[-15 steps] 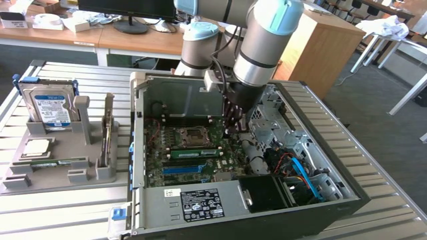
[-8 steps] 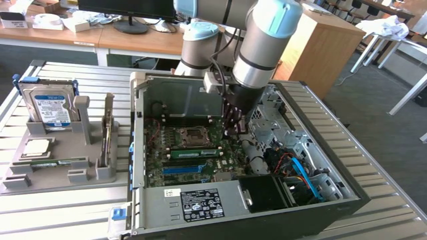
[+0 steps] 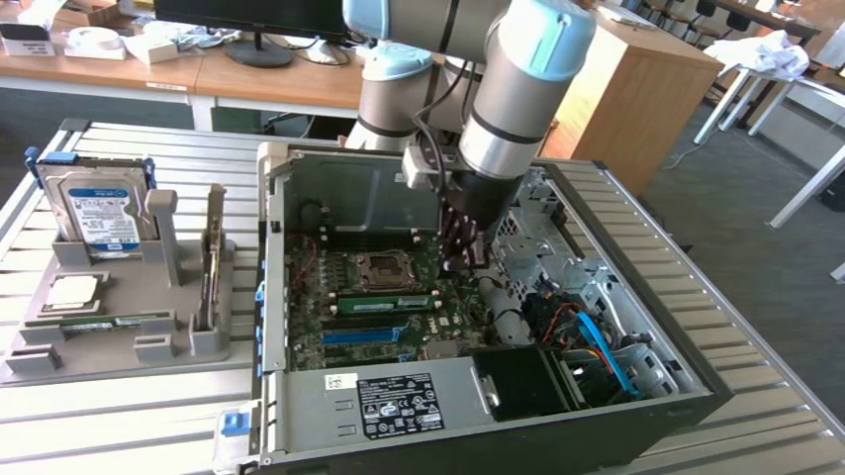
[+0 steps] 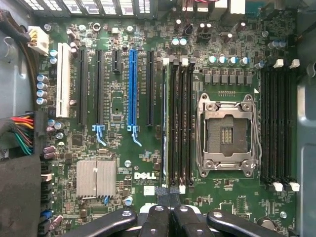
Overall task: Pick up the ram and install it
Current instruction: 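Press down the ram until it locks into place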
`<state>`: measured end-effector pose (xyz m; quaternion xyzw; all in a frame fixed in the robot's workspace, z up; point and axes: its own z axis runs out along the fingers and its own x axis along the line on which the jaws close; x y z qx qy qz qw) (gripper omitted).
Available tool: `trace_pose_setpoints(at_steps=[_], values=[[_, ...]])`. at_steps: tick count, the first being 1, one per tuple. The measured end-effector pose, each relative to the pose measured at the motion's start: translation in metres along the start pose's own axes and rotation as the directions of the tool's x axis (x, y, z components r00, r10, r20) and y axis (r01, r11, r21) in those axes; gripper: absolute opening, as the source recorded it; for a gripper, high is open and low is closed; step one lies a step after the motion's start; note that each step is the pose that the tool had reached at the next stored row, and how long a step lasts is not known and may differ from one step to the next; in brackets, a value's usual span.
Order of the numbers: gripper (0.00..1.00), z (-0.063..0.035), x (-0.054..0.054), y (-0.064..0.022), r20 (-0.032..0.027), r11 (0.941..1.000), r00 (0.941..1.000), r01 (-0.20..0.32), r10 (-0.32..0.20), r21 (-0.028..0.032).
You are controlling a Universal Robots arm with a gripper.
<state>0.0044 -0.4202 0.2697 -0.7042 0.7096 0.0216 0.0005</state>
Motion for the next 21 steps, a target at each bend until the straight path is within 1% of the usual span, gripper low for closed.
trace_pose_setpoints(at_steps=[17, 19, 21], values=[[0.1, 0.0087, 0.0, -0.0003, -0.0001, 1.0, 1.0, 0.0, 0.0, -0.0001], [0.1, 0.0118, 0.0, -0.0004, 0.0, 1.0, 1.0, 0.0, 0.0, 0.0], [0.1, 0.0128, 0.0, -0.0004, -0.0001, 1.0, 1.0, 0.0, 0.0, -0.0001]])
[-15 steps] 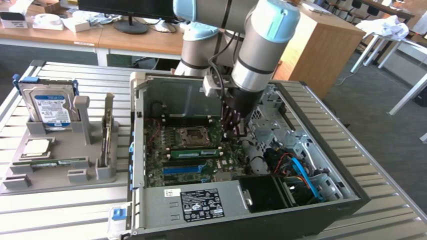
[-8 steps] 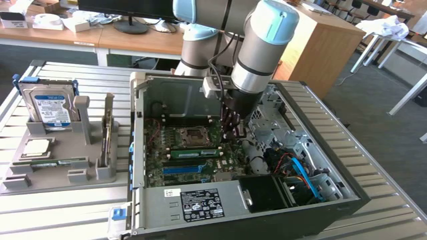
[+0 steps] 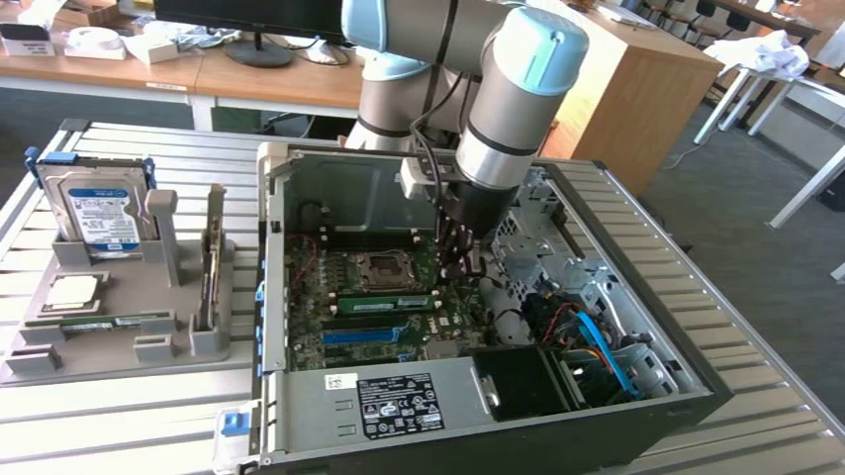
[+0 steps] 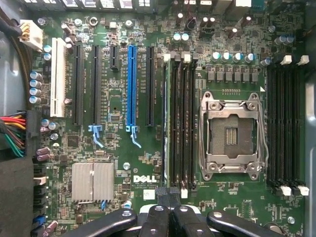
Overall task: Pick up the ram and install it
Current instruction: 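Press down the ram until it locks into place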
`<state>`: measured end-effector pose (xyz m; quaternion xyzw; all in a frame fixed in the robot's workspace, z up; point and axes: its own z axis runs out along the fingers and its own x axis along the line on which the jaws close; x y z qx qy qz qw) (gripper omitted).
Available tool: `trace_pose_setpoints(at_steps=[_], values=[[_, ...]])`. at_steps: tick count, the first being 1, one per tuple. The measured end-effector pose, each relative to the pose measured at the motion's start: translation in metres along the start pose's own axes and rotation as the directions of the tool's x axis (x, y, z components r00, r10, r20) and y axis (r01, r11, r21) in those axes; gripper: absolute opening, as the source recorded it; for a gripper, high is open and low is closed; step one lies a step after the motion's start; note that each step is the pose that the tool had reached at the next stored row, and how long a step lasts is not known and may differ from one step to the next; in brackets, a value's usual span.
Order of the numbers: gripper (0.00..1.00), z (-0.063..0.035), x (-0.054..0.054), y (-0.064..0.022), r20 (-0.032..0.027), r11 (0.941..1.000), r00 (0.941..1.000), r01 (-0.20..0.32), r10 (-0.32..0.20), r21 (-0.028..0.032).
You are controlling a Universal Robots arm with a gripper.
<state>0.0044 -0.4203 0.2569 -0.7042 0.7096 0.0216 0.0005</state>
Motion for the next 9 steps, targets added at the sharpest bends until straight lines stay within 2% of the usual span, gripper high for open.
trace_pose_setpoints(at_steps=[9], values=[[0.1, 0.0022, 0.0, -0.0001, 0.0003, 1.0, 1.0, 0.0, 0.0, 0.0001]])
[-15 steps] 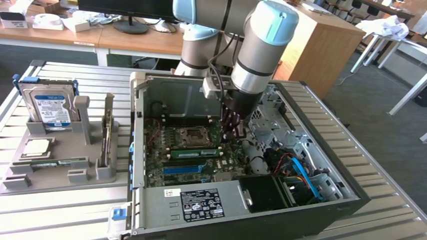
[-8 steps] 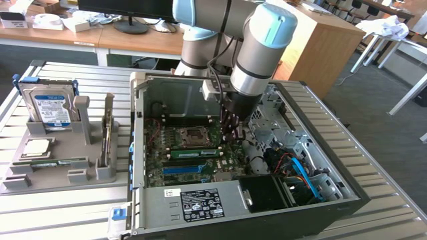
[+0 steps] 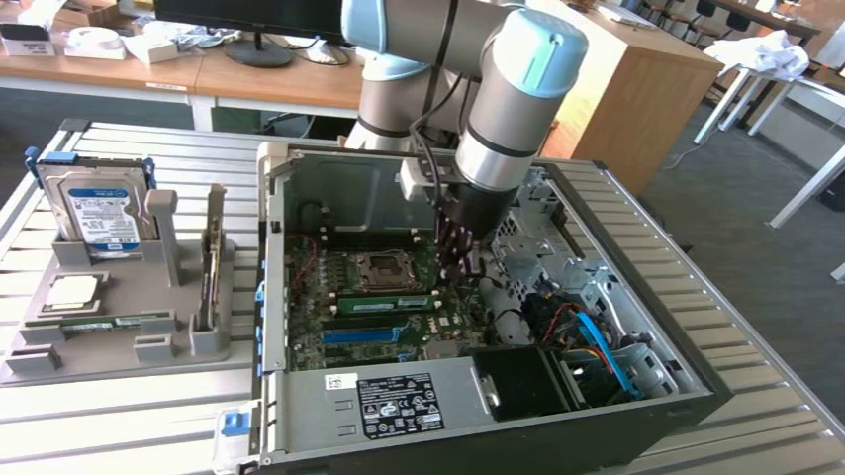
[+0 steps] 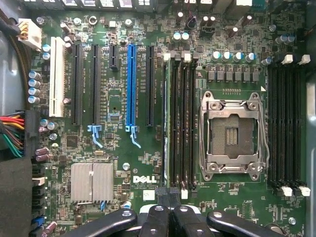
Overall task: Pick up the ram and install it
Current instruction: 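Press down the ram until it locks into place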
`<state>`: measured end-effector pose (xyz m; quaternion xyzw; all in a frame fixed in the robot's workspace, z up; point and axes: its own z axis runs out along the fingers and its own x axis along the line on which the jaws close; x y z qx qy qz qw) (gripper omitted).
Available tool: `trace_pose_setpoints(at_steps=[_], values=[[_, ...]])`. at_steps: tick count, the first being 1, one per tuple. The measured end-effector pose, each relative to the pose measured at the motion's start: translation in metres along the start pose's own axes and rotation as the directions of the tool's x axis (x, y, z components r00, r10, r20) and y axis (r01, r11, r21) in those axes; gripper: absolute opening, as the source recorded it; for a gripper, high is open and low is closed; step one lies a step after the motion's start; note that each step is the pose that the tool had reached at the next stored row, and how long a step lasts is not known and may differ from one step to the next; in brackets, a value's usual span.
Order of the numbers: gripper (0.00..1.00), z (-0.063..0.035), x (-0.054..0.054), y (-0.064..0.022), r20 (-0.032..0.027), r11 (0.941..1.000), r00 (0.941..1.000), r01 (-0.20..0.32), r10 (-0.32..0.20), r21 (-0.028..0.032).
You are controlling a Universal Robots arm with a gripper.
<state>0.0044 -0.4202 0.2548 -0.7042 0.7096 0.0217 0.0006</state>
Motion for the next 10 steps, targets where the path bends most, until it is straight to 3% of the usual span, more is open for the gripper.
trace_pose_setpoints(at_steps=[10], values=[[0.1, 0.0075, 0.0003, -0.0002, -0.0002, 1.0, 1.0, 0.0, 0.0, 0.0]])
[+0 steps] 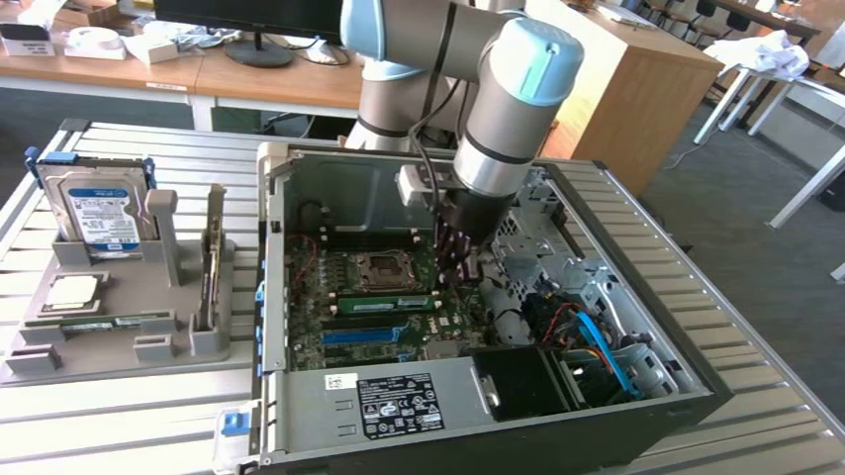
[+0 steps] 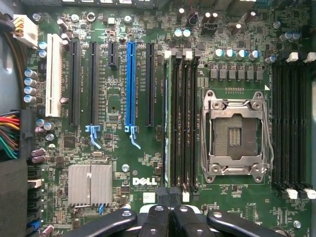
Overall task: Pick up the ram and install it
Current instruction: 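Press down the ram until it locks into place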
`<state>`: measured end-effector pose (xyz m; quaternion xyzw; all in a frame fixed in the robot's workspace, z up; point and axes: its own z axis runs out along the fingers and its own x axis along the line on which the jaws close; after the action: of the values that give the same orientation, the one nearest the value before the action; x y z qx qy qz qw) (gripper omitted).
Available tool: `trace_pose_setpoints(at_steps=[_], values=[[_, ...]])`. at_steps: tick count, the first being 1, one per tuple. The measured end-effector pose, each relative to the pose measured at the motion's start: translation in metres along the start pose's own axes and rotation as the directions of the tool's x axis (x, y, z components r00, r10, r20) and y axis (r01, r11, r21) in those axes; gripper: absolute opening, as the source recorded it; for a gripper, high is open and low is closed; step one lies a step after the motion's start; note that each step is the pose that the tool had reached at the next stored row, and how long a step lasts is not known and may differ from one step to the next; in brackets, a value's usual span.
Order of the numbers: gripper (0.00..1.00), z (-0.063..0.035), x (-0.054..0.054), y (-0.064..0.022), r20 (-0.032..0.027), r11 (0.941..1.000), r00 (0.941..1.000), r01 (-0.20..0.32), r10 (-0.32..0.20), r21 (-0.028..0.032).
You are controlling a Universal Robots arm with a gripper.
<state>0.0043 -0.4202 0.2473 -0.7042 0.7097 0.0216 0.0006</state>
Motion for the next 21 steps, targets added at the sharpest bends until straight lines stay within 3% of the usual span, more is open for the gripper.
trace_pose_setpoints(at_steps=[10, 21], values=[[0.1, 0.0031, 0.0001, -0.0002, -0.0001, 1.0, 1.0, 0.0, 0.0, -0.0001], [0.1, 0.0041, -0.007, -0.0002, -0.0001, 1.0, 1.0, 0.0, 0.0, -0.0001]])
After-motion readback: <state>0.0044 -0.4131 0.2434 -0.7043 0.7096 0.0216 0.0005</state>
